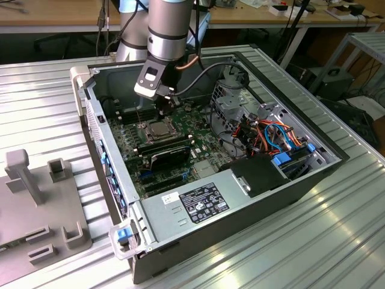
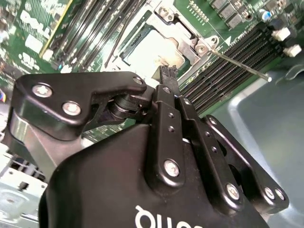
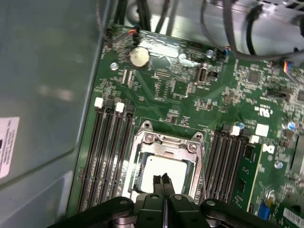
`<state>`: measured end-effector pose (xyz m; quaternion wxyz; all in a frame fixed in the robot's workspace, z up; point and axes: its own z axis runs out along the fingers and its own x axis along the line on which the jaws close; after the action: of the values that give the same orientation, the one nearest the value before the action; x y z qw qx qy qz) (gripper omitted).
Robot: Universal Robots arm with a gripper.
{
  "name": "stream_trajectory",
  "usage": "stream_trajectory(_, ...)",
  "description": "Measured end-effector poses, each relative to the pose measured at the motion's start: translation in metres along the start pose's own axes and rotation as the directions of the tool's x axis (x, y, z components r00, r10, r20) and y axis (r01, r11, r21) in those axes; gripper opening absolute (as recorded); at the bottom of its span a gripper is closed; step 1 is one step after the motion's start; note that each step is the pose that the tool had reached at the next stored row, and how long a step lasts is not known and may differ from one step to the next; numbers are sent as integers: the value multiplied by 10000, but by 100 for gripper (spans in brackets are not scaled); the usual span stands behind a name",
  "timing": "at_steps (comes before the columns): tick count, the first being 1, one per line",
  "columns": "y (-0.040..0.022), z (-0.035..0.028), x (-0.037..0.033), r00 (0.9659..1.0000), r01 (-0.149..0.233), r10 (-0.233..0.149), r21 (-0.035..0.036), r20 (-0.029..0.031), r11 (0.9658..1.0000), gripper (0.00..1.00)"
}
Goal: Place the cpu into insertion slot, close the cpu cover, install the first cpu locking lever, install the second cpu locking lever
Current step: 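Install the first cpu locking lever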
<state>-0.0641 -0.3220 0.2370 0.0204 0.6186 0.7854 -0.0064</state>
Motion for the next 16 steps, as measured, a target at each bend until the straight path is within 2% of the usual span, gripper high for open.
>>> stream_trajectory(4, 0, 0, 0, 9991, 427, -427, -19, -12, 9991, 11)
stream_trajectory(10, 0, 1, 0, 9988, 495, -495, -33, -48, 9988, 11)
stream_trajectory(16, 0, 0, 0, 9988, 495, -495, -33, -50, 9988, 11)
